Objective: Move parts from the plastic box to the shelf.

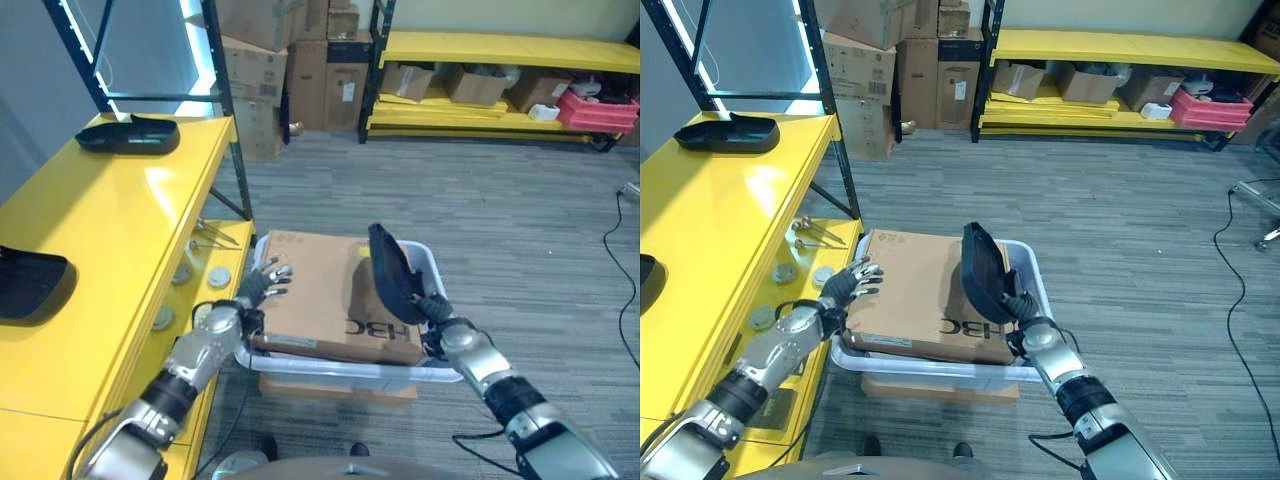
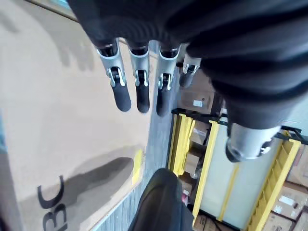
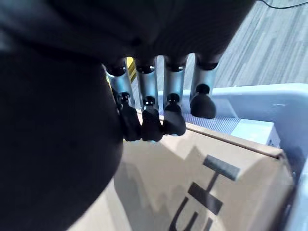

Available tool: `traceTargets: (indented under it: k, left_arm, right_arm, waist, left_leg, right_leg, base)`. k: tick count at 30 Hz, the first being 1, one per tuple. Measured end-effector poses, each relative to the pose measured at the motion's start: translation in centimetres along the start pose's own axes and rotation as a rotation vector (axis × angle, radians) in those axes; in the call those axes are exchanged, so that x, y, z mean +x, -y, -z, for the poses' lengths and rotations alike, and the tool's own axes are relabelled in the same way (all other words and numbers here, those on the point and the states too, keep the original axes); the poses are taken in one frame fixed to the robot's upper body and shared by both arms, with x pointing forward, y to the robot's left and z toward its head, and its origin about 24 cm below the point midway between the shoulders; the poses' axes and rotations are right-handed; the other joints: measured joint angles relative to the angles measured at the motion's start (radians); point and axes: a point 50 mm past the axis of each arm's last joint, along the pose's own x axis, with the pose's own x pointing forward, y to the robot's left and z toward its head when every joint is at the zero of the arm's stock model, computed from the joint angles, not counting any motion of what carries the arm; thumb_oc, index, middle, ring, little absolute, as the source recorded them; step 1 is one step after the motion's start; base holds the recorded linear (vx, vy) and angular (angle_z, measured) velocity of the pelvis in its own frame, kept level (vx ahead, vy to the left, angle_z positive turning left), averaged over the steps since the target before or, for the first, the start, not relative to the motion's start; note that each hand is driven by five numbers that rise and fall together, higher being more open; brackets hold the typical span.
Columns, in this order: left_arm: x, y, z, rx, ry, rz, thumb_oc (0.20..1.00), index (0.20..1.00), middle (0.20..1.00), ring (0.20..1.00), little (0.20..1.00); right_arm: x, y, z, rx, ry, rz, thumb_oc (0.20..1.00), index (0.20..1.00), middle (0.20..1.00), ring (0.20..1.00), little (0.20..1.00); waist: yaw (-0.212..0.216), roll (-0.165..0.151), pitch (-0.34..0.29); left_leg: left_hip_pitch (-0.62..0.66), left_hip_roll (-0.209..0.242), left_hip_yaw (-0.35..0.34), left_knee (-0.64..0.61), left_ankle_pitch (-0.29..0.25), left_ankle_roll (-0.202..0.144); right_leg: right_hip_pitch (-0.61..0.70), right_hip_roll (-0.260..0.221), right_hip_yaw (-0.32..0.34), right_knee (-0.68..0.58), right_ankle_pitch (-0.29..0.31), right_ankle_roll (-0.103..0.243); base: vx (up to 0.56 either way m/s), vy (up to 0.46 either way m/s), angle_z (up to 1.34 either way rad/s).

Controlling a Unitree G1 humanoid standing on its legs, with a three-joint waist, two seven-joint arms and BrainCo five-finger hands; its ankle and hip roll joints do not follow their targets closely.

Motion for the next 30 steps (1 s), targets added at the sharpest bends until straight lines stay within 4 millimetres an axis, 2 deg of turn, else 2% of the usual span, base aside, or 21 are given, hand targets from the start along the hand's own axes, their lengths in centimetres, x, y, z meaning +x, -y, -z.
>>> traceTargets:
  k: [4, 8, 10, 11, 13, 17, 18, 19, 20, 21, 23, 24, 26, 27, 30]
  left_arm:
    - [-1.6, -1.3, 3.0, -0.087, -0.059, -0.042, 1.0, 1.0, 1.0, 1.0, 1.0]
    - [-2.5, -2.2, 4.2, -0.15, -0.065, -0.077, 1.0, 1.0, 1.0, 1.0, 1.0]
    - [-2.6, -2.5, 3.6, -0.151, -0.025, -0.075, 1.0, 1.0, 1.0, 1.0, 1.0]
    - [-2.4, -2.7, 2.7, -0.141, 0.012, -0.066, 1.0, 1.0, 1.0, 1.0, 1.0]
    - [-2.1, -2.9, 1.6, -0.135, 0.046, -0.056, 1.0, 1.0, 1.0, 1.0, 1.0]
    - [-1.1, -2.7, -2.2, -0.075, 0.15, -0.002, 1.0, 1.0, 1.0, 1.0, 1.0]
    - [-1.1, -2.8, -2.5, -0.068, 0.156, -0.001, 1.0, 1.0, 1.0, 1.0, 1.0]
    - [-1.3, -3.2, -2.5, -0.057, 0.152, -0.003, 1.0, 1.0, 1.0, 1.0, 1.0]
    - [-1.4, -3.4, -2.2, -0.055, 0.145, -0.008, 1.0, 1.0, 1.0, 1.0, 1.0]
    - [-1.6, -3.6, -2.0, -0.055, 0.138, -0.011, 1.0, 1.0, 1.0, 1.0, 1.0]
    - [-1.8, -3.8, -1.6, -0.055, 0.124, -0.017, 1.0, 1.0, 1.0, 1.0, 1.0]
    - [-1.8, -3.8, -1.5, -0.056, 0.124, -0.015, 1.0, 1.0, 1.0, 1.0, 1.0]
    - [-1.9, -3.9, -1.4, -0.059, 0.123, -0.007, 1.0, 1.0, 1.0, 1.0, 1.0]
    - [-2.2, -4.2, -1.2, -0.068, 0.121, -0.007, 1.0, 1.0, 1.0, 1.0, 1.0]
    - [-2.3, -4.4, -1.1, -0.073, 0.12, -0.011, 1.0, 1.0, 1.0, 1.0, 1.0]
  right_arm:
    - [-0.2, 0.5, 0.9, -0.049, -0.016, 0.011, 0.2, 0.2, 0.2, 0.2, 0.2]
    - [-0.1, 1.2, 1.2, -0.126, -0.015, 0.014, 0.2, 0.2, 0.2, 0.2, 0.2]
    - [0.2, 2.1, 1.4, -0.176, -0.019, 0.045, 0.2, 0.2, 0.2, 0.2, 0.2]
    - [1.0, 3.7, 1.3, -0.202, -0.041, 0.092, 0.2, 0.2, 0.2, 0.2, 0.2]
    - [1.5, 5.5, 0.4, -0.218, -0.044, 0.141, 0.2, 0.2, 0.2, 0.2, 0.2]
    - [2.6, 8.8, -4.1, -0.257, 0.032, 0.265, 0.2, 0.2, 0.2, 0.2, 0.2]
    - [2.6, 9.0, -4.6, -0.256, 0.043, 0.275, 0.2, 0.2, 0.2, 0.2, 0.2]
    - [2.6, 8.9, -4.7, -0.271, 0.05, 0.272, 0.2, 0.2, 0.2, 0.2, 0.2]
    - [2.6, 8.8, -4.4, -0.275, 0.043, 0.271, 0.313, 0.313, 0.313, 0.313, 0.313]
    - [2.6, 8.8, -4.1, -0.278, 0.03, 0.271, 0.479, 0.479, 0.479, 0.479, 0.479]
    - [2.5, 8.9, -3.0, -0.28, -0.008, 0.273, 0.658, 0.658, 0.658, 0.658, 0.658]
    - [2.5, 8.8, -2.3, -0.28, -0.025, 0.27, 0.715, 0.715, 0.715, 0.715, 0.715]
    - [2.2, 8.4, -0.9, -0.287, -0.056, 0.254, 0.74, 0.74, 0.74, 0.74, 0.74]
    - [2.2, 8.3, -0.7, -0.288, -0.06, 0.251, 1.0, 1.0, 1.0, 1.0, 1.0]
    - [2.1, 8.1, -0.2, -0.291, -0.071, 0.241, 1.0, 1.0, 1.0, 1.0, 1.0]
  waist:
    - [0.027, 0.018, 0.018]
    - [0.067, 0.024, 0.066]
    - [0.09, 0.02, 0.088]
    - [0.111, 0.021, 0.112]
    - [0.124, 0.025, 0.149]
    - [0.158, 0.013, 0.248]
    - [0.17, 0.003, 0.268]
    - [0.185, -0.021, 0.291]
    - [0.189, -0.033, 0.298]
    - [0.19, -0.039, 0.301]
    - [0.192, -0.044, 0.303]
    - [0.198, -0.044, 0.303]
    - [0.209, -0.048, 0.303]
    - [0.206, -0.055, 0.302]
    - [0.208, -0.068, 0.298]
  left_leg:
    - [-0.009, -0.001, -0.002, 0.0, 0.001, 0.0]
    - [-0.029, -0.005, -0.016, 0.002, 0.009, 0.001]
    - [-0.076, -0.008, -0.031, 0.029, 0.009, 0.001]
    - [-0.128, -0.008, -0.041, 0.052, 0.013, 0.001]
    - [-0.159, -0.008, -0.055, 0.069, 0.02, 0.0]
    - [-0.26, 0.006, -0.087, 0.117, 0.035, -0.018]
    - [-0.261, 0.011, -0.089, 0.119, 0.036, -0.021]
    - [-0.265, 0.019, -0.094, 0.132, 0.021, -0.04]
    - [-0.265, 0.021, -0.101, 0.131, 0.021, -0.04]
    - [-0.263, 0.021, -0.105, 0.131, 0.021, -0.041]
    - [-0.252, 0.018, -0.111, 0.13, 0.021, -0.04]
    - [-0.243, 0.017, -0.112, 0.129, 0.019, -0.038]
    - [-0.227, 0.016, -0.114, 0.13, 0.016, -0.034]
    - [-0.225, 0.017, -0.113, 0.129, 0.014, -0.036]
    - [-0.226, 0.019, -0.114, 0.131, 0.012, -0.039]
  right_leg:
    - [-0.006, -0.001, -0.005, 0.0, -0.001, 0.001]
    - [-0.015, -0.003, -0.023, 0.0, 0.003, -0.003]
    - [-0.042, -0.006, -0.038, 0.001, 0.008, -0.003]
    - [-0.077, -0.005, -0.048, 0.001, 0.019, -0.005]
    - [-0.094, -0.003, -0.058, 0.001, 0.03, -0.008]
    - [-0.158, 0.018, -0.088, 0.001, 0.05, -0.023]
    - [-0.158, 0.024, -0.089, 0.001, 0.049, -0.022]
    - [-0.154, 0.031, -0.091, 0.001, 0.045, -0.027]
    - [-0.151, 0.032, -0.095, 0.001, 0.044, -0.027]
    - [-0.147, 0.033, -0.101, 0.001, 0.042, -0.027]
    - [-0.131, 0.032, -0.111, 0.001, 0.044, -0.029]
    - [-0.121, 0.032, -0.112, 0.001, 0.044, -0.028]
    - [-0.104, 0.032, -0.112, 0.001, 0.038, -0.025]
    - [-0.103, 0.032, -0.112, 0.001, 0.034, -0.02]
    - [-0.103, 0.034, -0.113, 0.001, 0.034, -0.019]
  base:
    - [0.0, 0.059, 0.03]
    - [-0.08, 0.059, 0.13]
    - [-0.18, 0.013, 0.27]
    - [-0.28, -0.063, 0.23]
    - [-0.3, -0.127, 0.22]
    - [-0.16, -0.13, 0.19]
    - [-0.02, -0.119, 0.09]
    - [0.03, -0.077, 0.07]
    - [0.05, -0.075, 0.1]
    - [0.05, -0.072, 0.14]
    - [0.05, -0.088, 0.12]
    - [0.02, -0.071, 0.08]
    - [0.0, -0.08, 0.02]
    - [-0.01, -0.084, -0.02]
    - [0.01, -0.032, 0.0]
